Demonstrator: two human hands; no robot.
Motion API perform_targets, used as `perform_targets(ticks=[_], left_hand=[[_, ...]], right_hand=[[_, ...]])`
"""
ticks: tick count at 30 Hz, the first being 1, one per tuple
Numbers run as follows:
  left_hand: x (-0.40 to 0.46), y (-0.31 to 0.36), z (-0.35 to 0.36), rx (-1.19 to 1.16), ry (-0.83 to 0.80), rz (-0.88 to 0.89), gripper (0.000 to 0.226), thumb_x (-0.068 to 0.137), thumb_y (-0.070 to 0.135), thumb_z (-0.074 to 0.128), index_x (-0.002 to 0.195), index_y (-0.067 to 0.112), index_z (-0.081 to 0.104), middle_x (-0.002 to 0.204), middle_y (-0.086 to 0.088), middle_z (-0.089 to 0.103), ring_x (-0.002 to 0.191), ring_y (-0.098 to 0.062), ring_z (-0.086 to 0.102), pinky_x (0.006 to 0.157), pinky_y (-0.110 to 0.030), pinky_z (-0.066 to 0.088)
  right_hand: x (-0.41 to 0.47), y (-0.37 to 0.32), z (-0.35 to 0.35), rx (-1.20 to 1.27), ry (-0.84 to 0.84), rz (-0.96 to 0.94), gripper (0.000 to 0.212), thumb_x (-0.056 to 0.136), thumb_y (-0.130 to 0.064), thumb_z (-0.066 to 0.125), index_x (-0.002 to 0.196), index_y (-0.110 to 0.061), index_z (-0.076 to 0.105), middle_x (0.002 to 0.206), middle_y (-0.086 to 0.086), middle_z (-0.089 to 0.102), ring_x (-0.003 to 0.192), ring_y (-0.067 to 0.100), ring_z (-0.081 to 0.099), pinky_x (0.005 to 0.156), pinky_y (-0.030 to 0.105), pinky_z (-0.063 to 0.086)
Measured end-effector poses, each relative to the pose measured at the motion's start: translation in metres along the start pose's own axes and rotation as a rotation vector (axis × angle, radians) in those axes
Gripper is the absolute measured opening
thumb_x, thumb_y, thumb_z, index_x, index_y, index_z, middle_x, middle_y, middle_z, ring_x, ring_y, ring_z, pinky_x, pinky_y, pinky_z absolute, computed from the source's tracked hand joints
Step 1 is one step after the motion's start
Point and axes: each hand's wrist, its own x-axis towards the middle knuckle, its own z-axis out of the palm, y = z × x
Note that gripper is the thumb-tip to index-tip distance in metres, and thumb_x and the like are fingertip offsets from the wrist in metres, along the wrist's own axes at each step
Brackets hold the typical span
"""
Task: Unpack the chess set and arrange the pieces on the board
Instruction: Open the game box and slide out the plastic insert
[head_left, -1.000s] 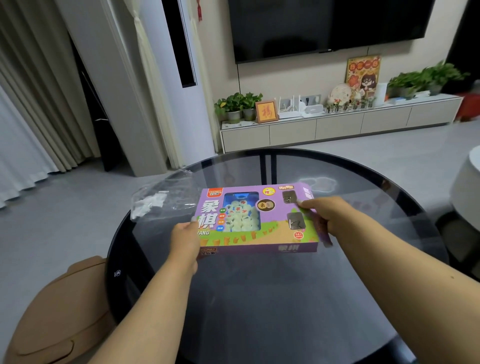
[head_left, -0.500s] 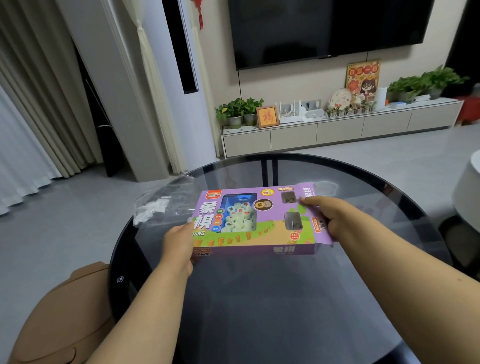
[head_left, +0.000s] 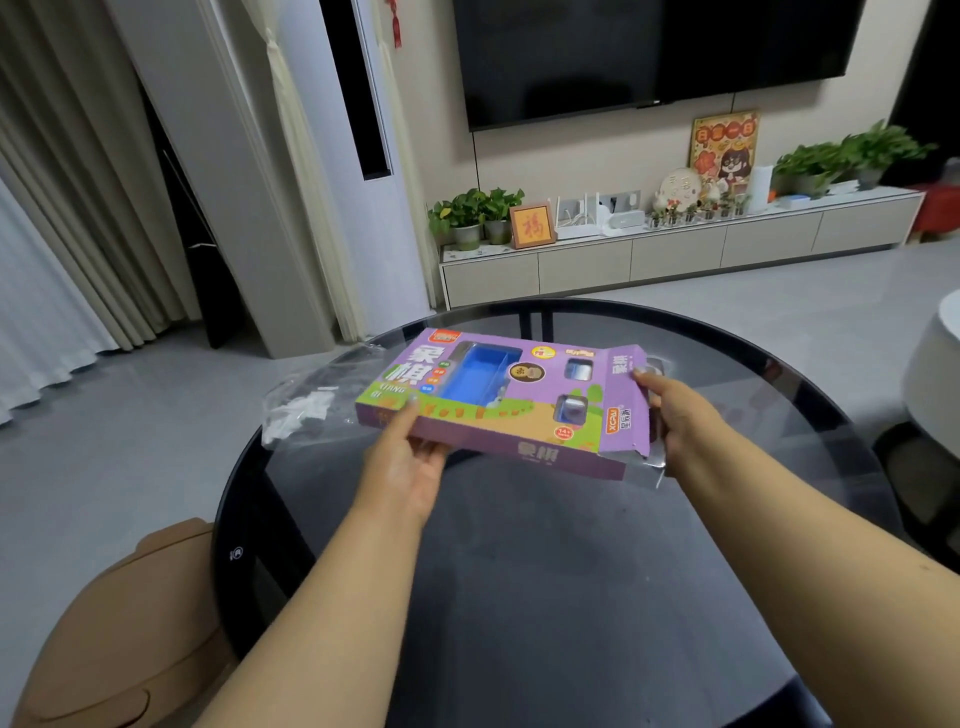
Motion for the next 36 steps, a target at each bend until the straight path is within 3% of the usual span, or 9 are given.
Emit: perform_targets(ticks=[3, 6, 14, 16, 18, 21, 25, 28, 36], left_hand=[[-0.008, -0.029, 0.023, 0.020, -0.102, -0.117, 0.042, 0.088, 0.012, 0.065, 0.128, 0.008, 0.052, 0.113, -0.018, 0.068, 0.100, -0.029, 0.067, 0.080, -0.047, 0.057], [-0.020, -0.057, 0.044, 0.038, -0.157, -0.220, 0.053, 0.085, 0.010, 0.069, 0.132, 0.017, 0.046, 0.116, -0.019, 0.066, 0.097, -0.034, 0.068, 0.067, -0.050, 0.058], [-0.029, -0.086, 0.063, 0.082, -0.091, -0.260, 0.051, 0.086, -0.005, 0.058, 0.130, 0.018, 0.046, 0.094, -0.015, 0.068, 0.062, -0.026, 0.071, 0.060, -0.049, 0.059], [-0.027, -0.081, 0.060, 0.081, -0.082, -0.252, 0.050, 0.086, -0.005, 0.058, 0.131, 0.014, 0.047, 0.090, -0.015, 0.068, 0.056, -0.023, 0.070, 0.057, -0.047, 0.059], [-0.026, -0.075, 0.056, 0.095, -0.080, -0.248, 0.048, 0.086, -0.004, 0.058, 0.131, 0.010, 0.049, 0.081, -0.013, 0.069, 0.053, -0.021, 0.069, 0.054, -0.044, 0.059], [-0.022, -0.063, 0.049, 0.148, -0.083, -0.250, 0.043, 0.086, -0.002, 0.059, 0.127, 0.005, 0.052, 0.065, -0.010, 0.068, 0.052, -0.020, 0.067, 0.051, -0.038, 0.058], [-0.013, -0.047, 0.032, 0.286, -0.099, -0.256, 0.018, 0.087, 0.005, 0.059, 0.104, 0.006, 0.061, 0.071, -0.007, 0.069, 0.061, -0.019, 0.065, 0.057, -0.035, 0.060], [-0.008, -0.036, 0.017, 0.337, -0.116, -0.257, 0.017, 0.088, 0.009, 0.056, 0.103, 0.005, 0.063, 0.081, -0.010, 0.072, 0.063, -0.022, 0.067, 0.051, -0.029, 0.058], [-0.004, -0.031, -0.008, 0.342, -0.060, -0.251, 0.020, 0.094, 0.020, 0.054, 0.104, 0.008, 0.066, 0.079, -0.009, 0.074, 0.060, -0.019, 0.068, 0.048, -0.026, 0.055]], right_hand=[[0.000, 0.003, 0.005, 0.153, 0.006, 0.003, 0.020, 0.089, -0.029, 0.061, 0.098, -0.012, 0.062, 0.080, 0.008, 0.073, 0.077, 0.027, 0.069, 0.071, 0.042, 0.057], [-0.003, 0.004, 0.014, 0.243, 0.035, 0.004, 0.029, 0.086, -0.028, 0.065, 0.108, -0.008, 0.064, 0.098, 0.012, 0.072, 0.090, 0.033, 0.070, 0.081, 0.055, 0.054], [-0.007, 0.012, 0.026, 0.324, 0.114, 0.016, 0.020, 0.086, -0.027, 0.066, 0.095, -0.009, 0.064, 0.087, 0.008, 0.072, 0.067, 0.021, 0.070, 0.069, 0.035, 0.059], [-0.008, 0.012, 0.024, 0.269, 0.123, 0.017, 0.017, 0.086, -0.029, 0.066, 0.079, -0.014, 0.060, 0.066, 0.001, 0.061, 0.038, 0.009, 0.052, 0.043, 0.018, 0.047], [-0.006, 0.013, 0.020, 0.164, 0.131, 0.013, 0.024, 0.084, -0.034, 0.067, 0.070, -0.018, 0.054, 0.056, -0.003, 0.042, 0.035, 0.010, 0.033, 0.036, 0.014, 0.031], [-0.004, 0.011, 0.014, 0.041, 0.137, 0.008, 0.026, 0.083, -0.043, 0.062, 0.085, -0.019, 0.054, 0.065, -0.001, 0.040, 0.049, 0.014, 0.036, 0.044, 0.022, 0.034], [0.000, 0.002, -0.004, 0.011, 0.184, 0.036, 0.043, 0.088, -0.051, 0.052, 0.113, -0.018, 0.047, 0.100, 0.010, 0.052, 0.084, 0.025, 0.057, 0.077, 0.037, 0.048], [0.003, -0.002, -0.017, -0.107, 0.089, 0.123, 0.048, 0.087, -0.050, 0.051, 0.108, -0.007, 0.049, 0.089, 0.013, 0.055, 0.073, 0.026, 0.059, 0.069, 0.036, 0.050], [0.003, 0.007, 0.000, -0.254, -0.149, 0.173, 0.018, 0.086, -0.021, 0.062, 0.093, -0.004, 0.060, 0.070, 0.010, 0.064, 0.060, 0.021, 0.055, 0.058, 0.029, 0.052]])
